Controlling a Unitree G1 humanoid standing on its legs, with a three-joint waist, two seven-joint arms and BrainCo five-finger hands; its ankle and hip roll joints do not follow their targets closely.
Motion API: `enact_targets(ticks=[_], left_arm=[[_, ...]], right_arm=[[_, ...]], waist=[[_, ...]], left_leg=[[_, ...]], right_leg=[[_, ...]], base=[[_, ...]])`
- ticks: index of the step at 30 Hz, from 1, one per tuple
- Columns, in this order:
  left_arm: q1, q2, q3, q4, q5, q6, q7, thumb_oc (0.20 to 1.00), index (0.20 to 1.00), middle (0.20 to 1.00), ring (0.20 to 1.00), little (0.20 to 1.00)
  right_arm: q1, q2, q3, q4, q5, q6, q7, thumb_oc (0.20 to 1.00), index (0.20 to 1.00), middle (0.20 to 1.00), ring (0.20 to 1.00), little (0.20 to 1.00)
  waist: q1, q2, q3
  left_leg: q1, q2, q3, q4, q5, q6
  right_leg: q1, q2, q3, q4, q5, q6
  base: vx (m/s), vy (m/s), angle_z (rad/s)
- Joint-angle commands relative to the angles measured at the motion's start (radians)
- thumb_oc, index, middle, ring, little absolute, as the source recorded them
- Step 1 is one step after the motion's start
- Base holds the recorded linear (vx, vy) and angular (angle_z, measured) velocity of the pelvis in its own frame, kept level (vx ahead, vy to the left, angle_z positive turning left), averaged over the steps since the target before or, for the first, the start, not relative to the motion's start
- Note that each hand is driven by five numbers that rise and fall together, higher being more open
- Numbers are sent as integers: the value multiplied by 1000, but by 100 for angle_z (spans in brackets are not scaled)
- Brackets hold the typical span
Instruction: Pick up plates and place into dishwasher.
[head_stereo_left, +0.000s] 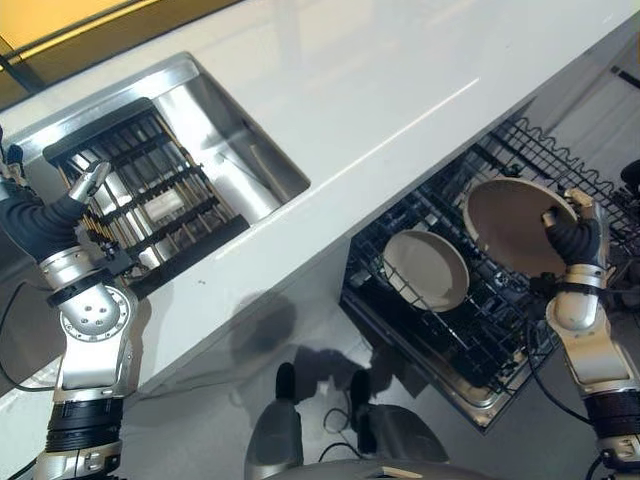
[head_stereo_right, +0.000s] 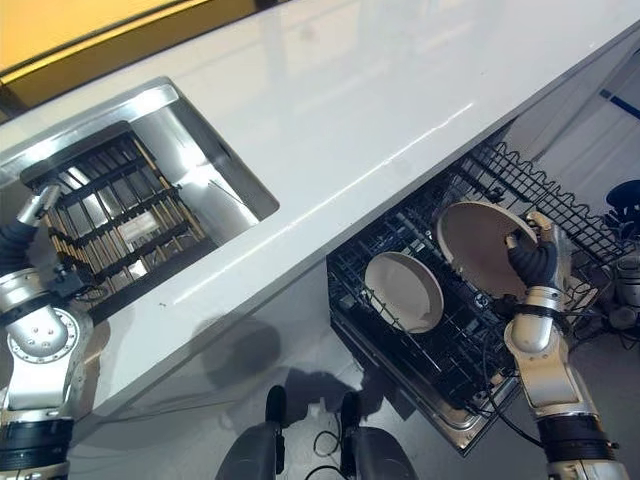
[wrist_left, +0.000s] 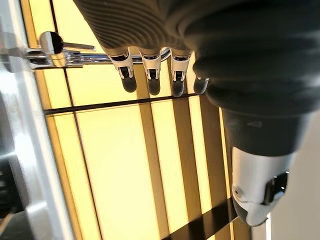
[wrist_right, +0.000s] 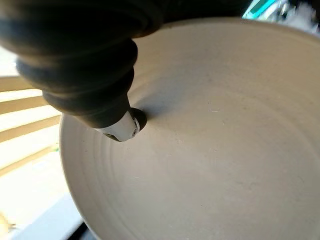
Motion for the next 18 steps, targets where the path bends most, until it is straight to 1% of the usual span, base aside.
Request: enact_targets(ticks=[1, 4, 8, 12, 16, 18], left_arm=[[-66, 57, -18, 16, 14, -54, 54, 1000, 1000, 1000, 1000, 1000], [-94, 69, -33, 24, 26, -56, 83, 1000, 1000, 1000, 1000, 1000], [-113, 77, -47, 28, 28, -56, 103, 1000, 1000, 1000, 1000, 1000], [-123, 95, -51, 28, 19, -50, 108, 1000, 1000, 1000, 1000, 1000], [-143, 109, -59, 44, 7, -51, 114, 1000, 1000, 1000, 1000, 1000], [-140, 109, -58, 40, 8, -53, 117, 1000, 1000, 1000, 1000, 1000]], right_arm=[[-140, -84, -5, 7, -66, -12, -161, 200, 200, 200, 200, 200], [-189, -108, 8, 41, -87, 9, -220, 200, 200, 200, 200, 200], [-229, -144, 25, 99, -90, 0, -242, 200, 200, 200, 200, 200], [-250, -173, 46, 135, -112, 1, -269, 200, 200, 200, 200, 200], [-286, -186, 84, 186, -69, -1, -221, 200, 200, 200, 200, 200], [-295, -176, 114, 213, -57, -6, -179, 200, 200, 200, 200, 200]], waist=[[-25, -3, 1], [-35, 14, 31], [-38, 35, 57], [-37, 44, 74], [-35, 51, 83], [-32, 55, 85]], left_leg=[[-27, 28, -7, 50, 34, 16], [-62, 24, -3, 60, 40, 15], [-105, 20, -5, 83, 51, 12], [-128, 21, -3, 88, 49, 14], [-148, 20, -9, 86, 50, 13], [-145, 23, -6, 79, 49, 13]], right_leg=[[-11, -43, 98, -53, 63, 67], [-57, -41, 102, -34, 66, 63], [-100, -37, 102, -7, 61, 58], [-130, -36, 95, 7, 59, 56], [-151, -37, 90, 10, 63, 56], [-152, -38, 88, 10, 62, 54]], base=[[-128, -3, 13], [-79, -4, 4], [-13, 0, 0], [-1, -56, -3], [-11, -24, -1], [0, 0, 0]])
